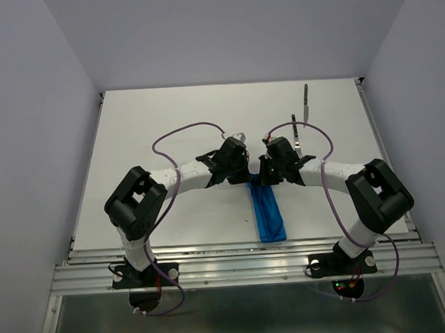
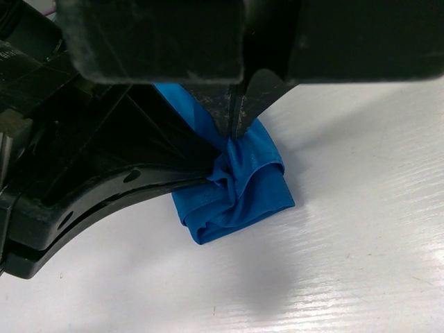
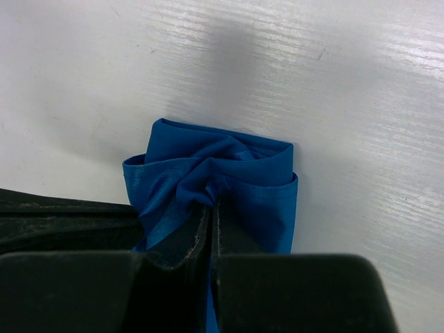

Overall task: Fold the napkin into a case and place the utensils inside
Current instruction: Grasp the top corner of the smaller rectangle folded napkin from the folded napkin.

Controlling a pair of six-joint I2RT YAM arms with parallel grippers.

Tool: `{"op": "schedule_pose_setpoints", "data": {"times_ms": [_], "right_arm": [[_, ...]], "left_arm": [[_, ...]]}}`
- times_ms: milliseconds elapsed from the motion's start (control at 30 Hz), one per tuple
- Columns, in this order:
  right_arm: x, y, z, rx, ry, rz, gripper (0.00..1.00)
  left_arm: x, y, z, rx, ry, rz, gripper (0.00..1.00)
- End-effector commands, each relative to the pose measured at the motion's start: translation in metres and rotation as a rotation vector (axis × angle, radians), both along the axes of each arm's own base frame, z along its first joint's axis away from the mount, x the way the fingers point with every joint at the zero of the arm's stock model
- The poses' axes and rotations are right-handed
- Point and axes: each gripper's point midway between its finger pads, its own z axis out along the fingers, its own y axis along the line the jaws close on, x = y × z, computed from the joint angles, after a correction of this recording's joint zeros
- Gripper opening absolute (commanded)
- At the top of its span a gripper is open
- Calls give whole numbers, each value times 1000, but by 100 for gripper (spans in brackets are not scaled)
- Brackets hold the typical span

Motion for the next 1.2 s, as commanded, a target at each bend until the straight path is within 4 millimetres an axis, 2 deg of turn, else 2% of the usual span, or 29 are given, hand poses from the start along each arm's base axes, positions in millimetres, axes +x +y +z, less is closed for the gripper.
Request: {"op": "schedule_pose_setpoints", "data": {"times_ms": [0,133,567,833,1000,1167], "right_arm": [[6,10,26,31,-63,36,1],[1,10,34,33,-56,63,1],[-14,20,28,24,-7,140,1],[0,17,8,-24,21,66,1],[7,9,-17,-98,58,5,1],[7,8,-17,-93,56,-10,1]], "left_arm": [[6,-5,11,-43,-27,4,0],[7,-5,4,-35,-17,10,0],[10,-5,-4,-24,-3,20,0],[8,-6,0,-44,-4,14,0],[8,-6,5,-59,-8,14,0],[5,-5,1,-66,2,6,0]]}}
